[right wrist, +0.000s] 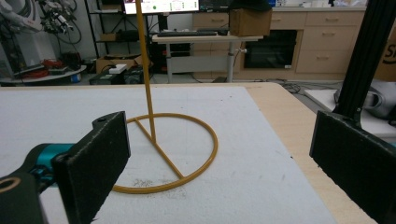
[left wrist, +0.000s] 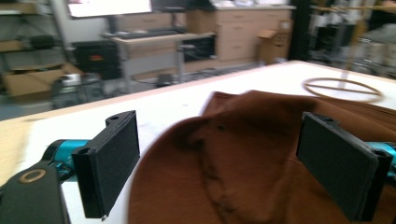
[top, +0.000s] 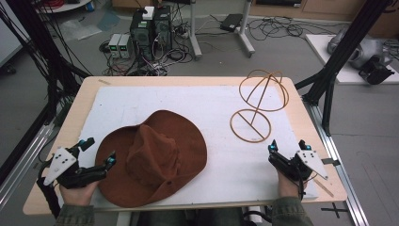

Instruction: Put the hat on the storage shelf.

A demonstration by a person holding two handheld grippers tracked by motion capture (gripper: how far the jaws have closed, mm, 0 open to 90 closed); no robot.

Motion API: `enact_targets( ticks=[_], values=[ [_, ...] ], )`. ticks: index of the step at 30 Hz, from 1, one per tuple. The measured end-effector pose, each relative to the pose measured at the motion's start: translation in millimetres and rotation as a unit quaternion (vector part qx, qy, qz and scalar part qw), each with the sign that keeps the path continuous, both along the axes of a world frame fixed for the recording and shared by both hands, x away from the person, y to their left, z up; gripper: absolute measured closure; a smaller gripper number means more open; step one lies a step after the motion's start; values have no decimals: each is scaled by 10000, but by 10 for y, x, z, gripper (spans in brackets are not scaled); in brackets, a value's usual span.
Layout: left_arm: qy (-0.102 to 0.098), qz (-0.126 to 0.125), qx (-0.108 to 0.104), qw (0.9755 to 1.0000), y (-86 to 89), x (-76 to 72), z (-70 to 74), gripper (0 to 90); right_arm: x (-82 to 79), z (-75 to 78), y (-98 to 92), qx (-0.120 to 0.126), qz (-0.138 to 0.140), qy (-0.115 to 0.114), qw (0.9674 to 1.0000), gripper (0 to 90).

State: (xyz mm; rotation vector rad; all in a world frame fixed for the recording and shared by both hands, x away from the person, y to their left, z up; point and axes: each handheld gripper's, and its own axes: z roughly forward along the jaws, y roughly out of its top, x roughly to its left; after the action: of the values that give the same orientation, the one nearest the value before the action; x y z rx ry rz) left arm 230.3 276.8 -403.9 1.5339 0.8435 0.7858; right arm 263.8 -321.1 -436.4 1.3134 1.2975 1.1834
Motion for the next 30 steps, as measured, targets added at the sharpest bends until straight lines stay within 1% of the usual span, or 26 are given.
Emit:
enact_targets(
  ticks=[1,3,4,5,6,7,8,9,10,11,12,13,14,15,16,17,19,20,21,22,23,24,27,28,29,30],
  values=[
    [44,-181,47,9998,-36,28,9,137,-2,0,-2,14,3,4,10000,42],
    [121,-410,135,9990,-91,68,27,136,-1,0,-6,36,-5,-11,10000,42],
    [181,-581,195,9980,-128,97,43,137,-3,-2,-9,46,-7,5,10000,42],
    [219,-672,216,9973,-153,114,52,136,-1,-3,-15,32,-5,-4,10000,42],
    [383,-984,247,9941,-209,168,73,137,-4,-2,-17,44,0,12,10000,42],
    [383,-984,247,9941,-209,168,73,137,-4,-2,-17,44,0,12,10000,42],
    [487,-1164,273,9916,-250,202,81,137,-5,-2,-17,54,-1,-3,10000,42],
    [538,-1245,311,9903,-277,220,81,137,-5,-2,-17,54,-1,-3,10000,42],
    [598,-1326,412,9885,-326,244,79,137,-8,-1,-19,64,-4,10,10000,42],
    [621,-1359,436,9878,-358,255,74,137,-8,-1,-19,64,-4,10,10000,42],
    [656,-1451,466,9861,-423,291,54,137,-9,-1,-20,72,-9,-7,10000,42],
    [656,-1451,466,9861,-423,291,54,137,-9,-1,-20,72,-9,-7,10000,42],
    [687,-1489,463,9854,-455,315,36,136,-12,0,-23,74,5,-6,10000,42],
    [711,-1488,472,9852,-473,329,22,136,-12,0,-23,74,5,-6,10000,42],
    [792,-1517,545,9837,-510,365,-21,142,-14,0,-29,60,9,-13,10000,42],
    [792,-1517,545,9837,-510,365,-21,146,-14,0,-29,60,9,-13,10000,42],
    [906,-1536,626,9820,-524,390,-59,147,-19,2,-33,88,12,-9,10000,42],
    [1057,-1587,619,9797,-526,408,-82,148,-18,2,-41,97,13,-33,9999,42],
    [1057,-1587,619,9797,-526,408,-82,149,-17,1,-46,82,19,-33,10000,42],
    [1204,-1668,656,9764,-532,428,-100,153,-16,-1,-47,102,21,-32,9999,42],
    [1204,-1668,656,9764,-532,428,-100,158,-16,-1,-47,102,21,-32,9999,42],
    [1298,-1730,676,9740,-543,438,-114,161,-14,-2,-47,123,19,-19,9999,42],
    [1516,-1866,843,9670,-588,475,-158,164,-15,1,-34,133,54,-29,9999,42],
    [1508,-1887,880,9664,-611,486,-171,164,-15,1,-31,137,59,-31,9999,42],
    [1508,-1887,880,9664,-611,486,-171,167,-13,-1,-32,108,60,-21,9999,42],
    [1521,-1910,875,9658,-615,493,-173,180,-12,-3,-27,134,62,-12,9999,42]
  ],
)
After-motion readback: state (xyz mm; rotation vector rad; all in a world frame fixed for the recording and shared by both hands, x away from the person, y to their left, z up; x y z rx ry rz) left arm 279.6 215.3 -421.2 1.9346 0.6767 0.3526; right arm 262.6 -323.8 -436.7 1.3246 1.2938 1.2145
